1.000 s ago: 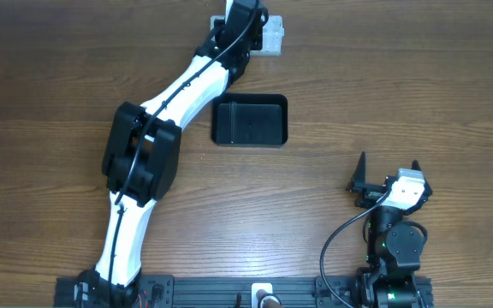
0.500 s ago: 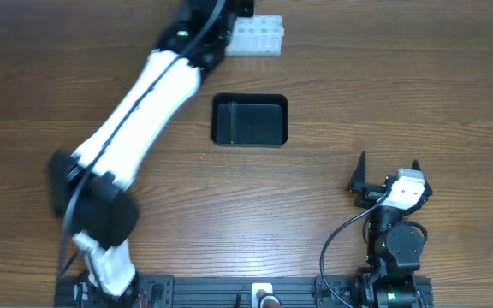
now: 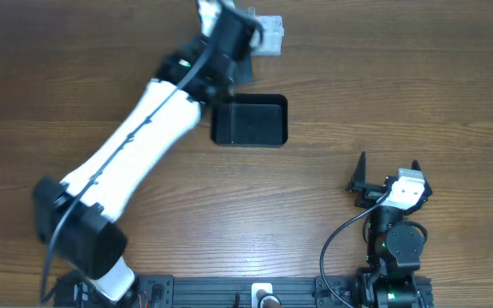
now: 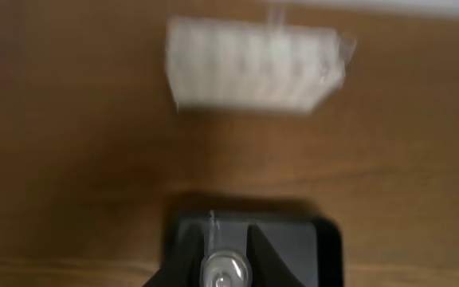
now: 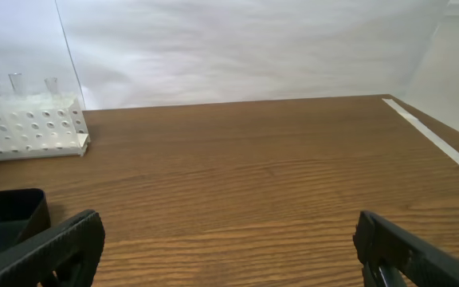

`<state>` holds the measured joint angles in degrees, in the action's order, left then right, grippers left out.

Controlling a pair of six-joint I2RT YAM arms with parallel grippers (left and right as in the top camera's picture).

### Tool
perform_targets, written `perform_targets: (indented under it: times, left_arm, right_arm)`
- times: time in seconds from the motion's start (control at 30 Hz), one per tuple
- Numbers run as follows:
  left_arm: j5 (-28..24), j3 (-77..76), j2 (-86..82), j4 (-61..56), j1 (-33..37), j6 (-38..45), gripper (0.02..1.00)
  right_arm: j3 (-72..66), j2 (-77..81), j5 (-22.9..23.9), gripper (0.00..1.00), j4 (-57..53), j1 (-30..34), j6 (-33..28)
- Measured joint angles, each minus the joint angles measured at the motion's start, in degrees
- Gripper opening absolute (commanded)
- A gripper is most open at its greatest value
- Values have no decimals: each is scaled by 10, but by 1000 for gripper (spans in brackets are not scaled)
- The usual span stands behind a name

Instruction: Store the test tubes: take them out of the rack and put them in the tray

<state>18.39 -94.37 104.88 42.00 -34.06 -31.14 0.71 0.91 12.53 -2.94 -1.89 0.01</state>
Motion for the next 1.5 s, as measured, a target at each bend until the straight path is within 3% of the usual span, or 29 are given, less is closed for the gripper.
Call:
perform_targets:
  times: [0.9,1.0,1.2,1.5]
  left_arm:
    - [-24,43,127,-49,-5,-15,91]
    - [-26,43,128,-49,-5,-15,159]
    - [-25,43,128,-48,-5,-17,402]
    - [17,49,66,-54,-2,15,562]
  right_arm:
    - [0,0,0,991,0,0,0]
    - [0,0,0,993,0,0,0]
    - [0,0,0,993,0,0,0]
    - [0,0,0,993,0,0,0]
